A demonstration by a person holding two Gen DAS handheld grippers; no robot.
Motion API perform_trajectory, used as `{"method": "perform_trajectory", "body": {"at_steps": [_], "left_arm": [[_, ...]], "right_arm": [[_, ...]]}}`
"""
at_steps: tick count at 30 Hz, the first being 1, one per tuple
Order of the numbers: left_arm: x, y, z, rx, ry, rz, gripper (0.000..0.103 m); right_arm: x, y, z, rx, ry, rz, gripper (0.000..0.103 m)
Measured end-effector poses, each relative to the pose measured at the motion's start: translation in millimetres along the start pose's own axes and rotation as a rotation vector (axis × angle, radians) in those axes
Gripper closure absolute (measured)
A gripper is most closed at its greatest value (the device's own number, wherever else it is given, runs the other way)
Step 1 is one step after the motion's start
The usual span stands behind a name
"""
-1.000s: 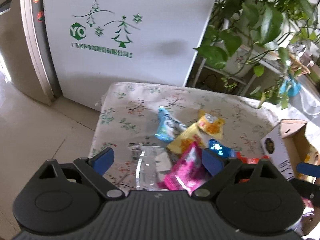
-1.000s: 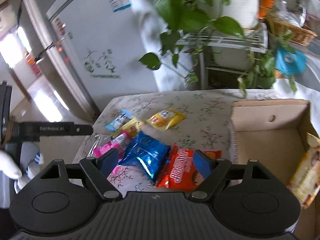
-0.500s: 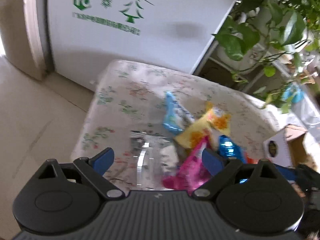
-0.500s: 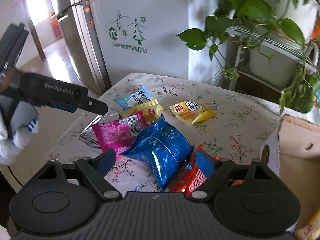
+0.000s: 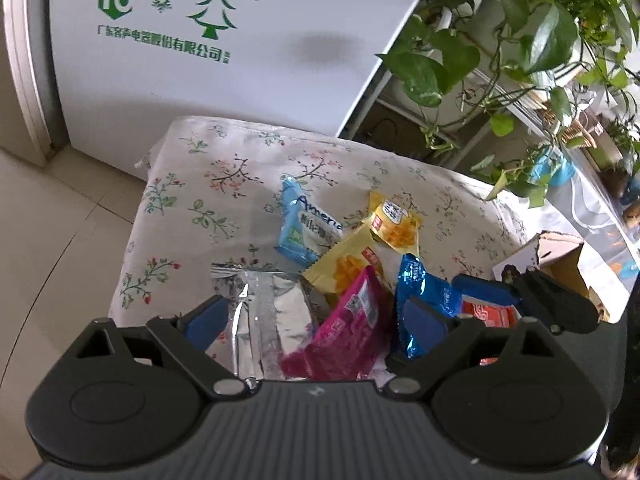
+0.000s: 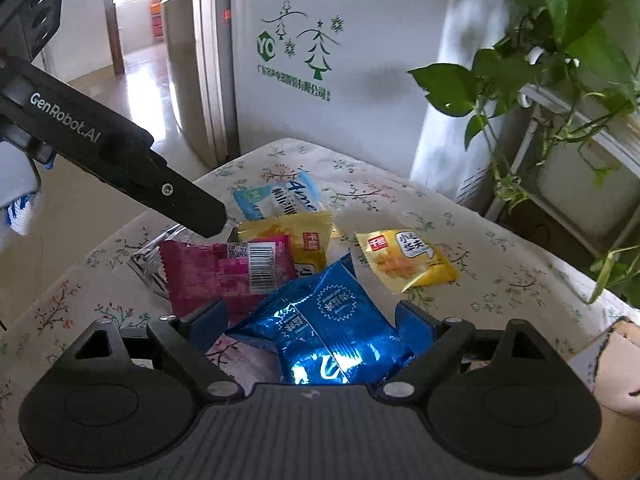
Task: Organize snacks
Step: 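Return both grippers to the snack pile, right gripper toward the blue bag, then grasp the blue bag with the right gripper while the left gripper grasps the pink bag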
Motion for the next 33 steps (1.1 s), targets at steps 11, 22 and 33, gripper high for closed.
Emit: {"method": "perform_trajectory", "body": {"at_steps": [11, 22, 33], "left_arm": [[-2.1, 1.2, 10.9, 0.012, -0.121, 0.023, 0.009], [-29.8, -16.2, 41.2, -0.008, -0.333, -0.020, 0.026], [-36.5, -30.2, 58.2, 0.003, -0.408, 0.009, 0.032]], "right_arm": [[-24.2, -3.6, -24.6, 0.057, -0.008, -0.170, 0.027], [-58.9, 32.9, -46.7, -0.005, -0.134, -0.199, 0.028], [-72.4, 47.4, -30.0, -0.038, -0.373, -0.194, 0.013]]}}
Point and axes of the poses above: each gripper's, at about its wrist camera, not at the fingertips, and y roughly against the way its jaws point, z to its right, x to its top, the point moved 8 cm from there along -y, roughly the way its jaws point, and after that the axes turned 2 degrees about x, right-handed, at the moved point
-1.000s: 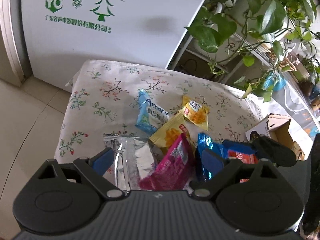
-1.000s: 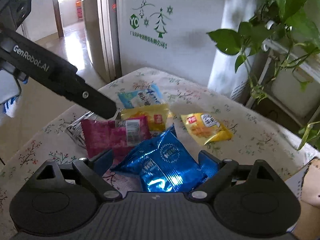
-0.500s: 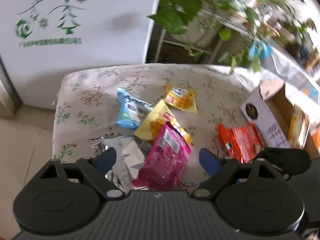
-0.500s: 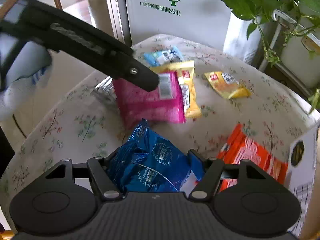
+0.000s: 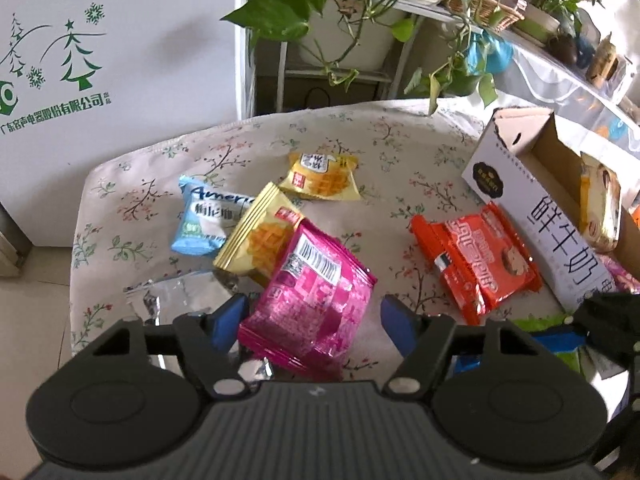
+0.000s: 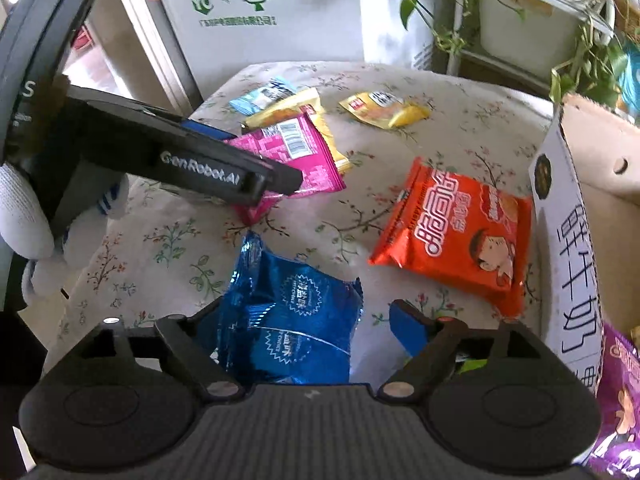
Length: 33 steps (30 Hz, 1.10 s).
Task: Organize snacks
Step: 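Grasp the blue bag with the right gripper while the left gripper grasps the pink bag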
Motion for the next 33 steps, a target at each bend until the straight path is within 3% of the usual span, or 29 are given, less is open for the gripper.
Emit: {"method": "perform_trajectory", "body": {"at_steps": [8, 11, 13, 15, 21, 24, 27, 33], "left_arm": [[-0.8, -13.9, 10.0, -0.019, -0.027, -0.015, 0.032], [-2.8, -18.0, 11.2, -0.023, -0.023, -0.022, 0.037], [-2.8, -16.9, 13.1, -0.037, -0.024, -0.013, 0.048], [-2.0, -14.2, 14.0, -0.042, -0.026, 0.004, 0.052], [-2.7, -9.0, 16.0, -0.084, -0.019, 0.004, 0.053], [-1.9, -6.2, 23.9, -0.107, -0.047, 0.004, 0.041], [-2.7, -6.6, 36.9, -0.086, -0.119, 0.010, 0.020], [-10.5, -23.8, 49.7, -0.043, -0.192, -0.018, 0.019]], "right_arm": [[-9.3, -10.8, -7.3, 0.020, -0.008, -0.055, 0.013], [-9.9, -14.1, -11.5, 0.016, 0.011, -0.058, 0.021], [-9.9, -13.6, -13.1, 0.011, 0.020, -0.057, 0.024], [-8.5, -13.1, -11.4, 0.014, 0.008, -0.053, 0.027], [-9.2, -2.1, -6.6, 0.028, -0.014, -0.039, 0.031], [-11.9, 1.4, -5.4, 0.031, -0.011, -0.036, 0.032], [-13.8, 3.7, -5.7, 0.033, -0.006, -0.040, 0.033], [-19.8, 7.7, -6.0, 0.035, -0.005, -0.039, 0.032]]}}
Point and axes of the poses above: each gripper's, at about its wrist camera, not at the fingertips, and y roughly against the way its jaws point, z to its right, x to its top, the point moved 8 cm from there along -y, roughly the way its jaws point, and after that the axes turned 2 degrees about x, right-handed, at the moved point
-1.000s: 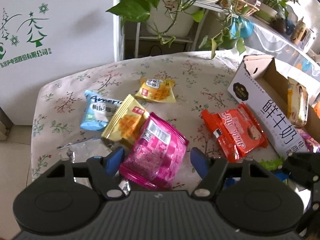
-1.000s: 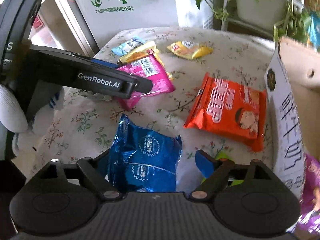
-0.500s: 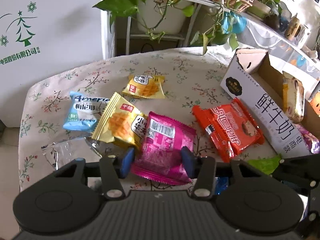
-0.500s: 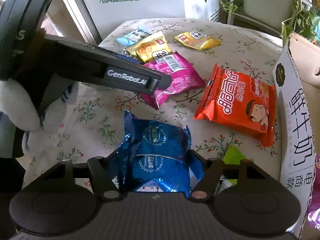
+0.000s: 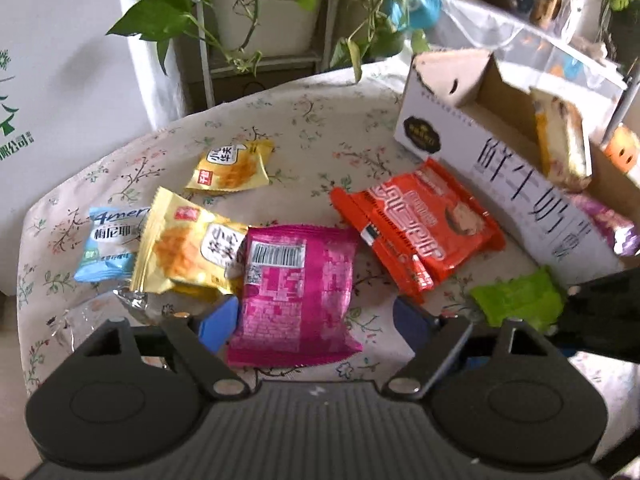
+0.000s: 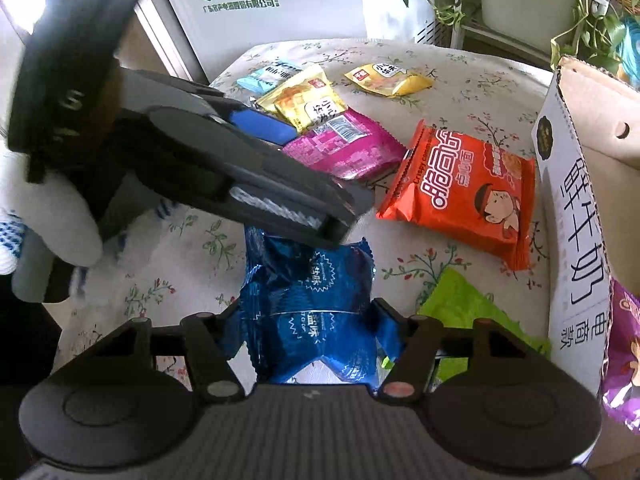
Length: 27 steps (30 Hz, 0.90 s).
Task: Organize snacks
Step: 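Grasp the blue bag with the right gripper while the left gripper grasps the pink bag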
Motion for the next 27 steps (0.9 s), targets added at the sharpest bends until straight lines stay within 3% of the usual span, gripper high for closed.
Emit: {"method": "perform_trajectory", "body": {"at_steps": [5, 9, 18, 27], "left_arm": [[-1.0, -10.8, -0.7, 0.032, -0.009, 0.018, 0.026], [1.5, -6.1, -4.4, 0.027, 0.014, 0.022, 0.049], [2.1, 16.5, -11.9, 0.003, 0.081, 0.045, 0.051], [3.9, 39.0, -28.0, 0.037, 0.144, 0.073, 0.051]], "right_arm": [[-2.2, -1.7, -0.7, 0.004, -0.013, -0.009, 0.028], [-5.9, -6.3, -2.9, 0.008, -0.017, -0.022, 0.026], [1.4, -4.0, -3.4, 0.005, -0.026, -0.003, 0.034], [12.4, 3.4, -6.4, 0.021, -0.023, 0.032, 0.039]]}}
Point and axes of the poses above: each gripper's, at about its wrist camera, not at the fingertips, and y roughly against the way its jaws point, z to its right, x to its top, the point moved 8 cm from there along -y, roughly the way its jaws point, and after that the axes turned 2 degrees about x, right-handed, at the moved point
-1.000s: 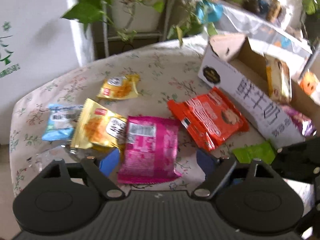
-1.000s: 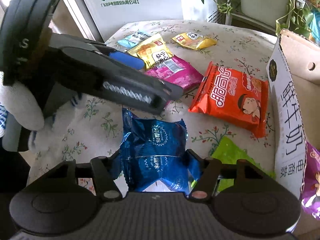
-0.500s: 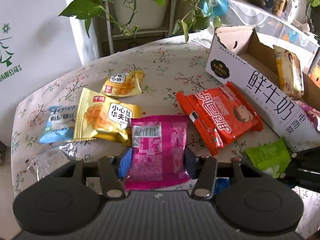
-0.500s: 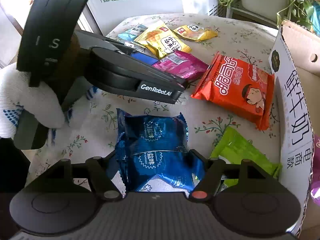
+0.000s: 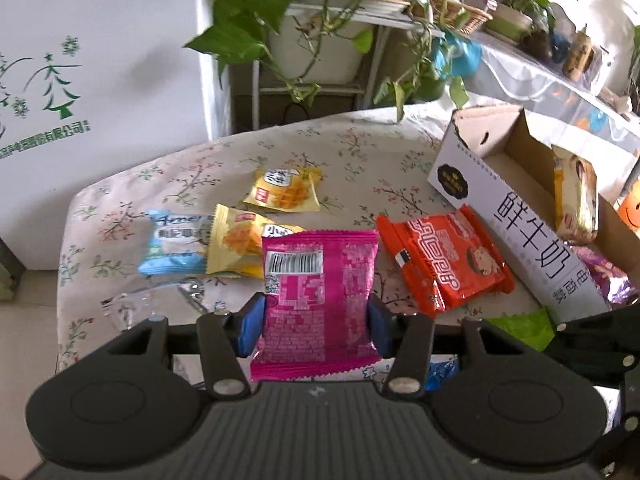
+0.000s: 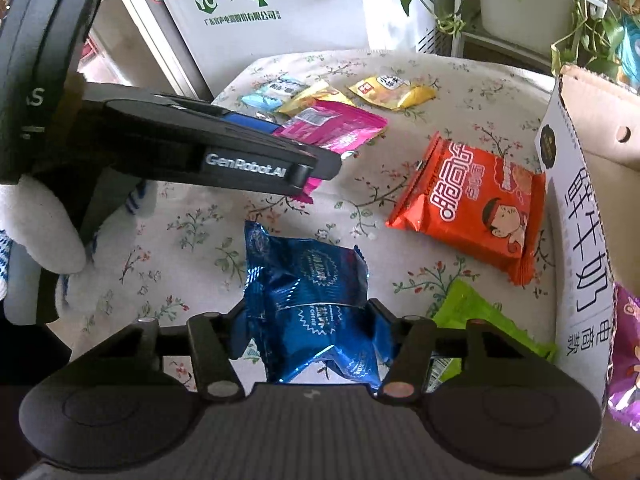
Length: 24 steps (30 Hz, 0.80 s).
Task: Organize snacks
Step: 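Grasp the blue bag with the right gripper while the left gripper grasps the pink bag, then lift both bags and carry them toward the cardboard box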
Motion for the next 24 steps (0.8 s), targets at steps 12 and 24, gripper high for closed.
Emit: {"method": "perform_trajectory", "body": {"at_steps": [12, 24], "left_arm": [[7.7, 23.4, -13.0, 0.016, 0.064, 0.039, 0.051], [14.0, 38.3, -19.8, 0.057, 0.083, 0.072, 0.051]], "right_arm": [[4.1, 7.9, -4.4, 0.031, 0.003, 0.036, 0.044], [19.4, 27.7, -10.4, 0.019, 0.034, 0.106, 0.044]]}}
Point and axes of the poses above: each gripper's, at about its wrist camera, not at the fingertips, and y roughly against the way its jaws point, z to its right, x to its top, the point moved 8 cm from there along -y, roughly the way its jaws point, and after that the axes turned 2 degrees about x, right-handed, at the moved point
